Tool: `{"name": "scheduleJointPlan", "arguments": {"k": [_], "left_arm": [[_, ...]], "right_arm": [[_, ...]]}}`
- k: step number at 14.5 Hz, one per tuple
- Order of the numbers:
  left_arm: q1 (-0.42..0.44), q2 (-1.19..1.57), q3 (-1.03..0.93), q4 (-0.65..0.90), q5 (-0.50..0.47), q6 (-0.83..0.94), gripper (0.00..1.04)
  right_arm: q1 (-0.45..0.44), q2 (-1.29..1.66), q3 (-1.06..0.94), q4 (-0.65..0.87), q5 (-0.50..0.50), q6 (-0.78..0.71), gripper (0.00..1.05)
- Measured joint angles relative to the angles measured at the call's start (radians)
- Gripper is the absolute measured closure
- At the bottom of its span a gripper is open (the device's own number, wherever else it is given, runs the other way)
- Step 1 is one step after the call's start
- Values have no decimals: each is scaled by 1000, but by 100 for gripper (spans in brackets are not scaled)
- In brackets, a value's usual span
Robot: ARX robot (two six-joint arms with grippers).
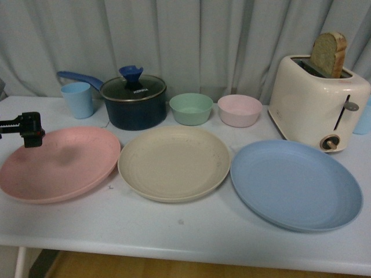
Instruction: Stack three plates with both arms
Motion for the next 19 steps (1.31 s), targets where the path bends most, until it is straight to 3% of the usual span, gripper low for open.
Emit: {"name": "scheduleJointPlan", "arguments": {"k": [9,13,14,15,17,19], "left_arm": [[55,105,2,-1,0,10,8],[55,104,2,-16,2,11,45],[54,106,2,-16,0,19,72],[55,106,2,-16,2,26,83],[60,100,11,-18,24,14,99],[69,75,13,-40,34,10,102]], "right_arm": [[0,0,0,0,0,0,6],[0,0,0,0,0,0,6],[0,0,0,0,0,0,6],[0,0,0,0,0,0,6],[0,0,0,0,0,0,6],[0,0,0,0,0,0,6]]}}
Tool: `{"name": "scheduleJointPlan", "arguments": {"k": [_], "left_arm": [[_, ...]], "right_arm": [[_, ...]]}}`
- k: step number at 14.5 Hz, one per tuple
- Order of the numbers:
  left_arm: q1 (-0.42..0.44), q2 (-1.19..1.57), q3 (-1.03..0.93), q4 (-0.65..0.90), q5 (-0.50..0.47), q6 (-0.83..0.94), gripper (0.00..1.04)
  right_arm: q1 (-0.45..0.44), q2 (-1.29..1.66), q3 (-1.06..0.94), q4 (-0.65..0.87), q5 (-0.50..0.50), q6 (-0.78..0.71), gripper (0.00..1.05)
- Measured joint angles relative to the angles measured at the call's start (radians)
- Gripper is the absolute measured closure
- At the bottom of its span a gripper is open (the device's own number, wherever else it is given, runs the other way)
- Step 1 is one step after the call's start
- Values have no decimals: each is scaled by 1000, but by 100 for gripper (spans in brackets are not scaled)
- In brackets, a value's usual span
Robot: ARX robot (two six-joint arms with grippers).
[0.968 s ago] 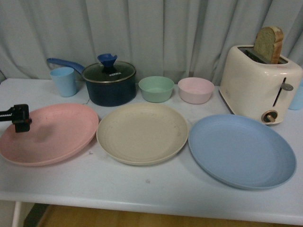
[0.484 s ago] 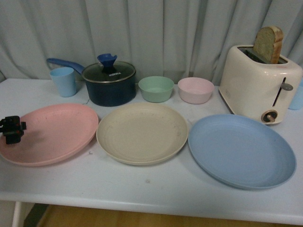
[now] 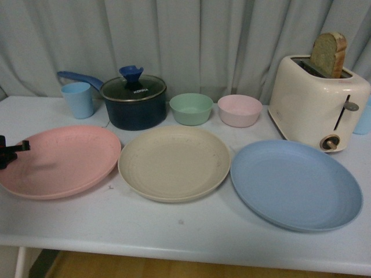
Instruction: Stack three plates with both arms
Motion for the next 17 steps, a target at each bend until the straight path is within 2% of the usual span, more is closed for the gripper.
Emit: {"name": "scheduleJointPlan", "arguments": {"k": [2,4,7,8,11,14,17], "left_arm": [[10,-58,-4,-26,3,4,102],[35,-328,-69,-62,43,56,102],[-121,-453,-118,-45,80,40,102],[-229,-442,-140,-40,77,24,102],[-407,-335,-101,-12,16,-4,102],[-497,-202,-4,3,-30,-59,102],[-482,-118,75,25,-63,-163,102]], "right_arm": [[0,0,0,0,0,0,6],[0,0,0,0,0,0,6],[0,0,0,0,0,0,6],[0,0,0,0,0,0,6],[0,0,0,0,0,0,6],[0,0,0,0,0,0,6],[0,0,0,0,0,0,6]]}}
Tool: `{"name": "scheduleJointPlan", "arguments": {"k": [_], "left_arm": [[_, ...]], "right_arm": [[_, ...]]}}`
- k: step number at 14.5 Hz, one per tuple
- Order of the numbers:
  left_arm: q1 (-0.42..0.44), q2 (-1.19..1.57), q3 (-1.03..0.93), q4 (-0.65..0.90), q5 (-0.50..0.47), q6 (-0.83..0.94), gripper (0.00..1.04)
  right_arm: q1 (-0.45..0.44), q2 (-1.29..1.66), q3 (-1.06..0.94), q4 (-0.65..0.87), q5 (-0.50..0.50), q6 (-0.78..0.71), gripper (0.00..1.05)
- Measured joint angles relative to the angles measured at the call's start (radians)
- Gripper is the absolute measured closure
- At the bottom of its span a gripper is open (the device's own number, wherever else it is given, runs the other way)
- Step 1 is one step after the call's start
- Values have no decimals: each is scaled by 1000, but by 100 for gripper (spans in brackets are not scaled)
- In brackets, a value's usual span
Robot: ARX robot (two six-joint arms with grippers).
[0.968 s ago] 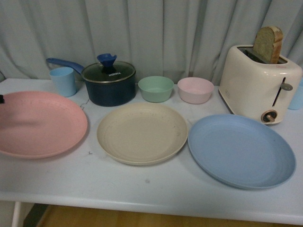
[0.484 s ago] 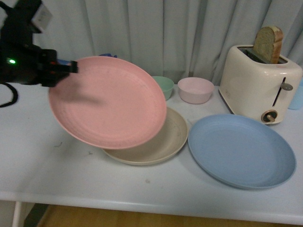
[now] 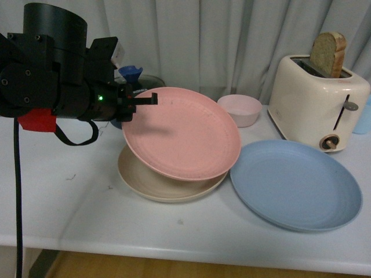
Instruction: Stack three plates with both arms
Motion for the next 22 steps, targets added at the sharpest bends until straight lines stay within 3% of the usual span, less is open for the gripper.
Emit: {"name": "scheduleJointPlan", "arguments": {"k": [6,13,17,22], "left_arm": [[56,59,4,19,-28,-71,102],[19,96,-25,43,-21,-99,102],[16,101,-32,57,6,-121,61],[14,89,-61,87,4,-137,42]], "right_arm": [[0,0,0,0,0,0,6],[0,0,0,0,0,0,6],[0,0,0,0,0,0,6],[0,0,0,0,0,0,6]]}}
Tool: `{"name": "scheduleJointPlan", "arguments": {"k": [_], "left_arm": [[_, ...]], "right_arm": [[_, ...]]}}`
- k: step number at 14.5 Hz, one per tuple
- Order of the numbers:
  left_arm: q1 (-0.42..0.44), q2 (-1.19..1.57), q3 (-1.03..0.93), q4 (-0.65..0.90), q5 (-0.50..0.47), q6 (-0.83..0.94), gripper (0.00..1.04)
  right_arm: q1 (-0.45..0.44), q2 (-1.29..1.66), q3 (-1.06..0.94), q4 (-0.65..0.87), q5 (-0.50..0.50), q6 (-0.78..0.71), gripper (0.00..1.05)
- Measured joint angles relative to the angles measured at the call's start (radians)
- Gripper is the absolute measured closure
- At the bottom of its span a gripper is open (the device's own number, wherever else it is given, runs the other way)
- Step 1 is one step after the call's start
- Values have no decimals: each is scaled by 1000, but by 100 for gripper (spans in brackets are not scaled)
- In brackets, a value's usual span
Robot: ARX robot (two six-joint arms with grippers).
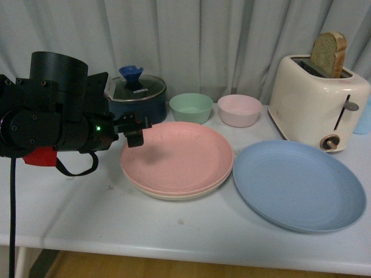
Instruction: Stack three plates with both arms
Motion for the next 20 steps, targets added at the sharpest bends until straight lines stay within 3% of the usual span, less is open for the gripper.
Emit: {"name": "scheduleJointPlan", "arguments": {"k": [8,9,10,11,12,14,20], "left_arm": [[-7,-179,-119,154,-32,17,6],[12,-329,-441,650,-224,192,43],[62,-555,-672,669,-198,222,81],[84,-707,-846,663,-161,225,103],[116,-883,-969,618,-132,225,103],[172,-983,-1025,568,-88,226,103],[169,-1286,-1126,368,-81,226,103]], "right_arm": [[0,0,0,0,0,0,6],[0,0,0,0,0,0,6],[0,0,0,0,0,0,6],[0,0,0,0,0,0,6],[0,0,0,0,0,0,6],[0,0,0,0,0,0,6],[0,0,0,0,0,0,6]]}}
